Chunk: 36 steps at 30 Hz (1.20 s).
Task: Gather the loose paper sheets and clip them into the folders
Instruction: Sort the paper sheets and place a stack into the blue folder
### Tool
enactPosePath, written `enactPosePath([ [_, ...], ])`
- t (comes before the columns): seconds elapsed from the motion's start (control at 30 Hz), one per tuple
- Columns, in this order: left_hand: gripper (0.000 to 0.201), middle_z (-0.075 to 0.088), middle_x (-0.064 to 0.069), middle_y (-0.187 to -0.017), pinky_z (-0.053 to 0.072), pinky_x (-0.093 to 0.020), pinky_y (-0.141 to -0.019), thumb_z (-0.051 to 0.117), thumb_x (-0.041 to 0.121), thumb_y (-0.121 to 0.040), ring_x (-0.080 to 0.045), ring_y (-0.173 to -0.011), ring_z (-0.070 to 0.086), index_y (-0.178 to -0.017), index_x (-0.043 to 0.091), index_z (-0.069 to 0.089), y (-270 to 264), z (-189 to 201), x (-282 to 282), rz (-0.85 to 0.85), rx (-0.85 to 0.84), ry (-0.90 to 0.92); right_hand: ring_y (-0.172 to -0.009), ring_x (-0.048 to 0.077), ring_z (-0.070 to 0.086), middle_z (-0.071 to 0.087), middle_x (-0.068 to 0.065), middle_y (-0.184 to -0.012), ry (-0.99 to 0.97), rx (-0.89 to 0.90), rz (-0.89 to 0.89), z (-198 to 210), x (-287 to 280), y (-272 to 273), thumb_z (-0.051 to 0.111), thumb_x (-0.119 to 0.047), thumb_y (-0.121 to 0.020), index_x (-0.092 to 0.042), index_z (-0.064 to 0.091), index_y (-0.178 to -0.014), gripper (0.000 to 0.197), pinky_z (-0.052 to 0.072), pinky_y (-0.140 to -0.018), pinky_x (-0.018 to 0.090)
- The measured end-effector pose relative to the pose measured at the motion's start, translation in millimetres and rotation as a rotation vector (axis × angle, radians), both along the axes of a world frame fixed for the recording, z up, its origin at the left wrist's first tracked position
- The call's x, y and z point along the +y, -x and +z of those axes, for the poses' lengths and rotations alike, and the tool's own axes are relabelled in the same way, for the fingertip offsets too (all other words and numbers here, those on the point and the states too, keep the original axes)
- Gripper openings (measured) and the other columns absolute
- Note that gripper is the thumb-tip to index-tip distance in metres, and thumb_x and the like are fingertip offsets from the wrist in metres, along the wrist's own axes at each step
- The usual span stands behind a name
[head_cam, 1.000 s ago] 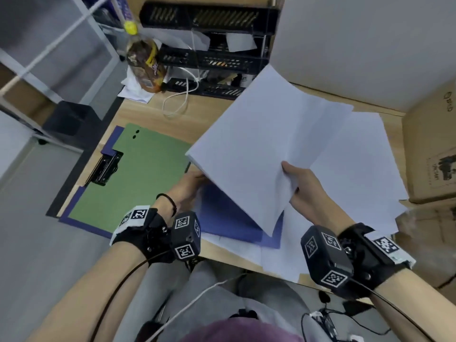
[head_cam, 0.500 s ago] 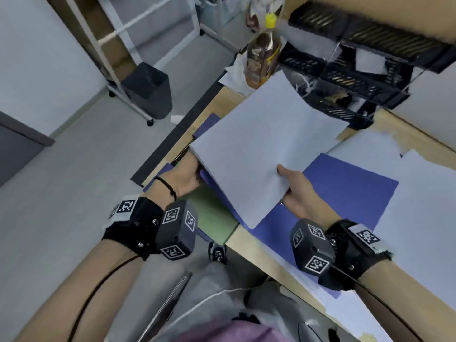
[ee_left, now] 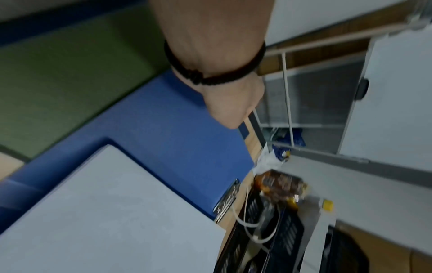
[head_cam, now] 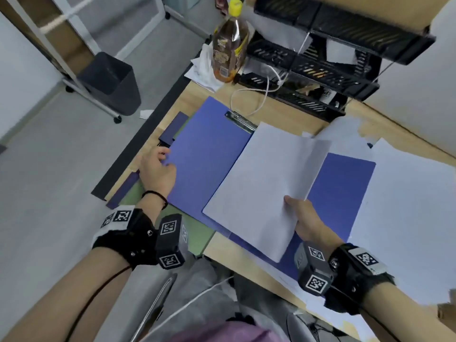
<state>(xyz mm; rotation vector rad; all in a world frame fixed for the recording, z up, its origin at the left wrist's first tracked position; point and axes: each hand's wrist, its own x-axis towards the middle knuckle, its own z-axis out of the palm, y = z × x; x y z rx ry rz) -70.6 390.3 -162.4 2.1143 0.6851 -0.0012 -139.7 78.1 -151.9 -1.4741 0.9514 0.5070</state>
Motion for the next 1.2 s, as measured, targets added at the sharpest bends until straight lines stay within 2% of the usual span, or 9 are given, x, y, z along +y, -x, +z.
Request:
enactPosePath([
  [0.17,0.03,0.058,-0.001,-0.1,0.05,-0.036,-0.08,0.051,-0.004,-0.085,-0.017,-0.091,0.055,-0.099,0.021,0.059,-23,-20,-106,-0.466,0.134,0.217,-0.1,0.032,0.067,0.07,0.013,-0.111,0.021,-0.014,-0.081,3,-52,18,0.054,-0.015,-0.094,-0.004,0.061,-0.12,0.029,0.054,-0.083,0.041],
  [0.3,0.025,0.06,-0.005,-0.105,0.047,-0.031,-0.086,0.053,0.003,-0.09,-0.02,-0.099,0.056,-0.112,0.012,0.06,-18,-33,-180,-0.665,0.297,0.228,-0.093,0.033,0.067,0.07,0.015,-0.104,0.07,-0.049,-0.162,10,-99,33,0.057,-0.019,-0.086,0.0,0.062,-0.116,0.036,0.053,-0.082,0.041],
  [0.37,0.023,0.059,-0.005,-0.103,0.049,-0.037,-0.089,0.054,0.007,-0.089,-0.026,-0.101,0.059,-0.111,0.016,0.057,-15,-39,-204,-0.641,0.325,0.213,-0.081,0.027,0.061,0.066,0.011,-0.09,0.099,-0.078,-0.241,13,-128,44,0.052,-0.013,-0.092,-0.001,0.063,-0.106,0.022,0.048,-0.066,0.031],
  [0.43,0.024,0.057,-0.001,-0.097,0.051,-0.044,-0.089,0.056,0.012,-0.088,-0.029,-0.097,0.061,-0.111,0.019,0.056,-16,-45,-218,-0.569,0.297,0.159,-0.08,0.023,0.057,0.062,0.009,-0.088,0.108,-0.097,-0.341,12,-155,58,0.048,-0.01,-0.094,-0.008,0.061,-0.1,0.014,0.042,-0.062,0.028],
  [0.63,0.029,0.055,-0.005,-0.095,0.042,-0.03,-0.073,0.064,0.017,-0.081,-0.022,-0.084,0.054,-0.107,0.008,0.056,-23,-44,-245,-0.423,0.197,0.026,-0.103,0.026,0.065,0.071,0.005,-0.112,-0.125,-0.077,-0.447,-1,-188,83,0.048,-0.014,-0.1,-0.012,0.06,-0.123,0.026,0.048,-0.095,0.04],
  [0.8,0.041,0.057,-0.005,-0.105,0.048,-0.035,-0.086,0.066,0.019,-0.079,-0.026,-0.098,0.058,-0.117,0.011,0.053,-19,-46,-236,-0.51,0.303,-0.054,-0.098,0.026,0.07,0.073,0.009,-0.11,-0.217,-0.08,-0.406,0,-181,78,0.048,-0.013,-0.1,-0.007,0.063,-0.119,0.025,0.055,-0.082,0.035],
  [0.9,0.039,0.056,0.0,-0.097,0.043,-0.029,-0.078,0.064,0.012,-0.086,-0.022,-0.092,0.057,-0.123,0.009,0.052,-17,-44,-229,-0.569,0.345,-0.083,-0.096,0.03,0.07,0.073,0.013,-0.106,-0.15,-0.078,-0.301,2,-178,75,0.049,-0.013,-0.098,-0.006,0.063,-0.116,0.024,0.056,-0.08,0.036],
  [1.03,0.036,0.055,0.004,-0.088,0.04,-0.024,-0.067,0.064,0.016,-0.087,-0.021,-0.087,0.057,-0.12,0.011,0.053,-13,-41,-219,-0.603,0.366,-0.104,-0.063,0.017,0.062,0.065,0.004,-0.078,0.076,-0.076,-0.15,8,-177,70,0.048,-0.015,-0.094,-0.014,0.062,-0.096,0.015,0.047,-0.05,0.021],
  [1.2,0.033,0.059,0.001,-0.093,0.047,-0.031,-0.072,0.068,0.024,-0.085,-0.019,-0.084,0.057,-0.115,0.017,0.054,-2,-40,-203,-0.661,0.351,-0.083,-0.067,0.026,0.054,0.058,0.01,-0.076,0.402,-0.081,0.055,23,-178,67,0.046,-0.018,-0.093,-0.004,0.055,-0.081,0.02,0.042,-0.061,0.032],
])
